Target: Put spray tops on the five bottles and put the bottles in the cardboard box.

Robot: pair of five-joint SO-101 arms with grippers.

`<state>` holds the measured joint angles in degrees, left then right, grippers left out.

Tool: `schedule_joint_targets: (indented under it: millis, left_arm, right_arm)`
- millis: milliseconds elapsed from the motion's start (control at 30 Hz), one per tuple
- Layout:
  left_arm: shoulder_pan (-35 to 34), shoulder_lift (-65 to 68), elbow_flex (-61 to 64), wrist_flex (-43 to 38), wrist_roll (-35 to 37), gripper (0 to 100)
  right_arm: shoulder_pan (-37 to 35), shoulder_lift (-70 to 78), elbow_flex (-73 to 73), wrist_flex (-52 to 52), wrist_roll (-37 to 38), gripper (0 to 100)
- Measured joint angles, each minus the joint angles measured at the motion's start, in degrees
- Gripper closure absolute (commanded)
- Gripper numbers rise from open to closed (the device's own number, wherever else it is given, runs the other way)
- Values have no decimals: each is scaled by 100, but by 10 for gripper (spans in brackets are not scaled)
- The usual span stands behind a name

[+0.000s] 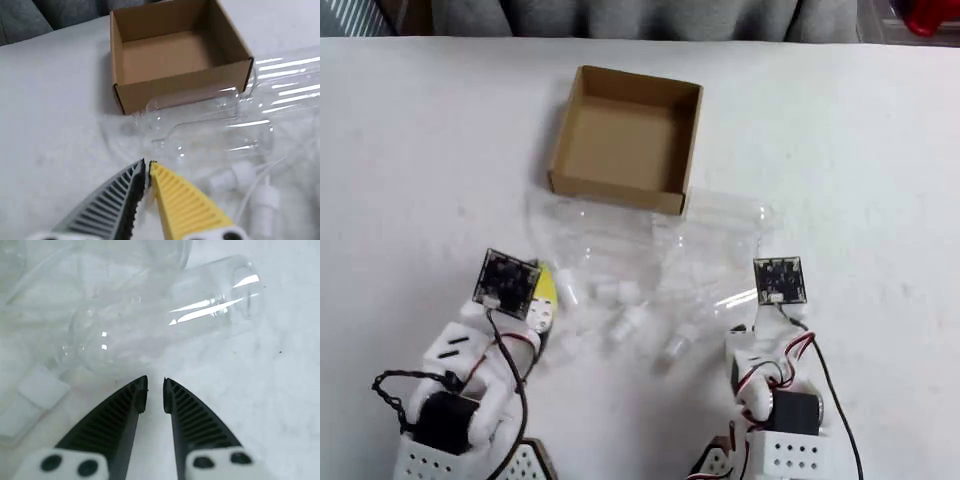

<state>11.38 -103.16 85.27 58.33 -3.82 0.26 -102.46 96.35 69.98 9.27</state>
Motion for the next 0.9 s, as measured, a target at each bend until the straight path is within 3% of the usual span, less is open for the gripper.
schedule_joint_targets:
  millis: [167, 600, 900]
  left_arm:
    - [378, 0, -44, -53, 316, 972]
    - [404, 0, -712, -88, 492, 972]
    - [413, 2444, -2303, -88, 1169, 972]
  right_arm:
    - [0, 0, 0, 0, 0, 972]
    - [0, 0, 0, 0, 0, 972]
    - [0, 0, 0, 0, 0, 972]
